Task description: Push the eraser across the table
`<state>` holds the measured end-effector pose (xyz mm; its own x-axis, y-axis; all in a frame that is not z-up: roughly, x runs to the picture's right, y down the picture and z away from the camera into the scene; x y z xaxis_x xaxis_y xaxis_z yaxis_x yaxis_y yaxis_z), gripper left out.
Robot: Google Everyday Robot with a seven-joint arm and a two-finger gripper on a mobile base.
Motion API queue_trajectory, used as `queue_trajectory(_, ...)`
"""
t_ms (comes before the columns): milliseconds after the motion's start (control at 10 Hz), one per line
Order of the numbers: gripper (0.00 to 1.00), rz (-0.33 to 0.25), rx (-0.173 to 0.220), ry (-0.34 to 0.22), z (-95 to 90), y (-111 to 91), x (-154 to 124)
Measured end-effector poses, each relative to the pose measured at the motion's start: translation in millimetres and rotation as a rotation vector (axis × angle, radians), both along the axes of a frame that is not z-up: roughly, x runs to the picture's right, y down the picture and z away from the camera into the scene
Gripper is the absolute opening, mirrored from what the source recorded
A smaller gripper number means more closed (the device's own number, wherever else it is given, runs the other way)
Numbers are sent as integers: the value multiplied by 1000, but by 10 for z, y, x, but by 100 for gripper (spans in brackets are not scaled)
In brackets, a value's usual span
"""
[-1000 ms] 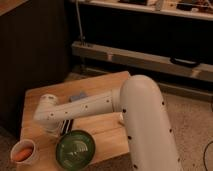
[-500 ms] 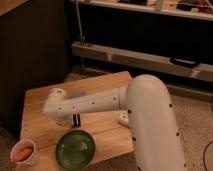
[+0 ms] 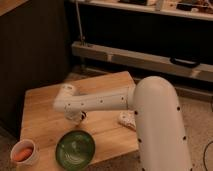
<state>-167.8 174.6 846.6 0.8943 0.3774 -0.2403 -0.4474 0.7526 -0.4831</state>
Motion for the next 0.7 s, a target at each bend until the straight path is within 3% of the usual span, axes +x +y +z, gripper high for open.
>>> queue_trajectory(300, 15, -11, 9, -100, -23, -1, -350)
queue_trajectory(700, 15, -85, 6, -238, 79, -125, -1497)
